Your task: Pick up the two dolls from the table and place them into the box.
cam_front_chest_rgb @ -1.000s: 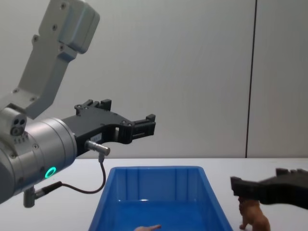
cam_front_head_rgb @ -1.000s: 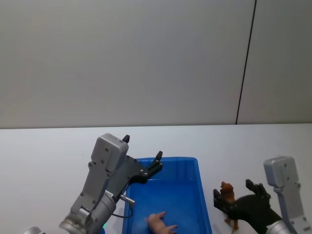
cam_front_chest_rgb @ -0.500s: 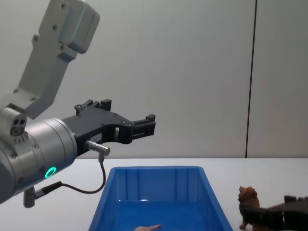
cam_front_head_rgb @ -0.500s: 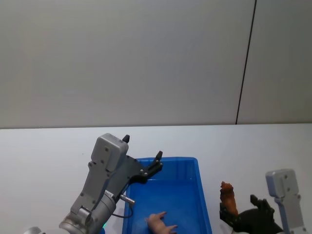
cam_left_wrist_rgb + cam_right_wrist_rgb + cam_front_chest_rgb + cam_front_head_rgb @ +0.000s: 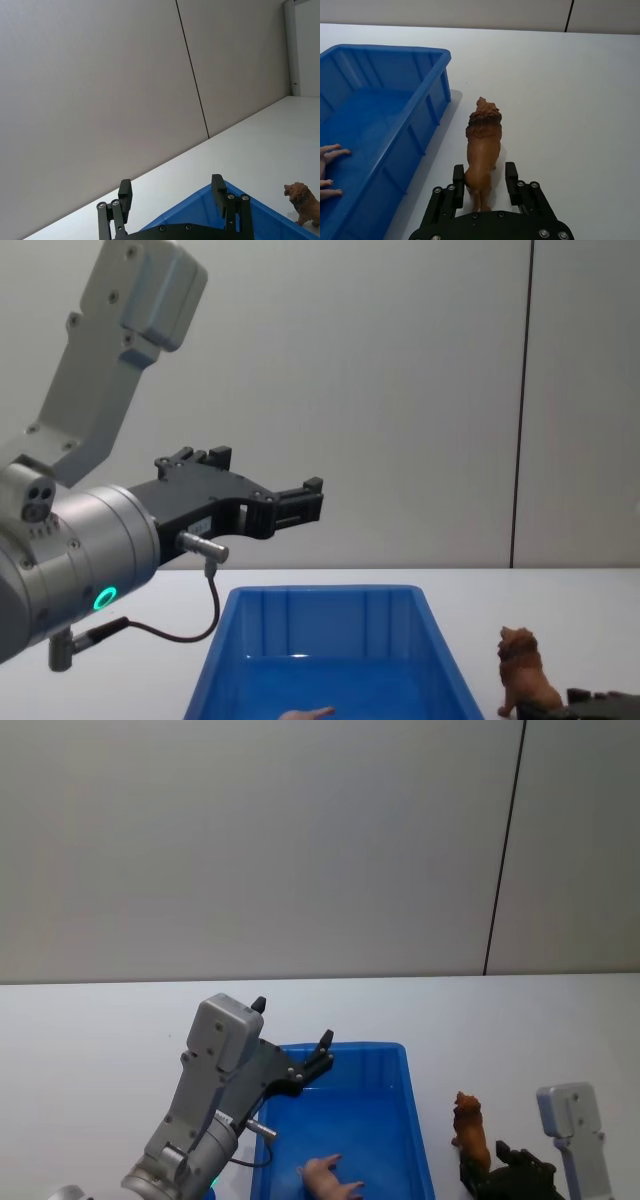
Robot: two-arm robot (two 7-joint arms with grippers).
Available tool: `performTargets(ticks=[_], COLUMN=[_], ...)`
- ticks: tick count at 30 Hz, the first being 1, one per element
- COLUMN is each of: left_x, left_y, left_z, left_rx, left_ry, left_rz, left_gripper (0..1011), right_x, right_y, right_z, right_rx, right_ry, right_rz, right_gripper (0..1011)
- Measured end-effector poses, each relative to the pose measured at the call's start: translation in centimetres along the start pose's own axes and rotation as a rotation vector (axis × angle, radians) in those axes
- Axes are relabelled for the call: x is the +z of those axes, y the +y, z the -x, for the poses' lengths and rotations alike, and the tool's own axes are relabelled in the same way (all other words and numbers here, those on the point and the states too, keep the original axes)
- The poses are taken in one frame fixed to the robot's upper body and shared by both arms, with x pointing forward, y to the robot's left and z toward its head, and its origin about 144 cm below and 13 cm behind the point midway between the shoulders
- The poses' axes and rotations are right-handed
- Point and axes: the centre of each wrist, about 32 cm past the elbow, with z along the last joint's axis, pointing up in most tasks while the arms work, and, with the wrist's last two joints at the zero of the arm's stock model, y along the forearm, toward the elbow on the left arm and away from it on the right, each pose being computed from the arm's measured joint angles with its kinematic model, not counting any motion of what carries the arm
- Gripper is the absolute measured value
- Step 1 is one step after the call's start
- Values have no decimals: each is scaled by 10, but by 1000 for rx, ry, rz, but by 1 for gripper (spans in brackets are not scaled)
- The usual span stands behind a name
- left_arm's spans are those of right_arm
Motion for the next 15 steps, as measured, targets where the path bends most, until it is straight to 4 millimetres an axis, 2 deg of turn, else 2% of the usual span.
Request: performTargets(ticks=[2, 5, 7, 15], left_x=[0, 0, 0, 0], left_y=[0, 0, 0, 0], left_z=[0, 0, 0, 0], left_rx=[0, 0, 0, 0], left_ry=[0, 0, 0, 0], left_rz=[0, 0, 0, 0], left_gripper=[1001, 1001, 1001, 1001], right_x=[-1, 0, 0, 9], right_y=[1, 1, 1, -1], right_z=[0, 1, 1, 3], right_rx=[5, 9, 14, 36], right_ry=[-1, -5, -11, -42], right_rz=[-8, -21, -38, -125], right_gripper=[444, 384, 296, 275])
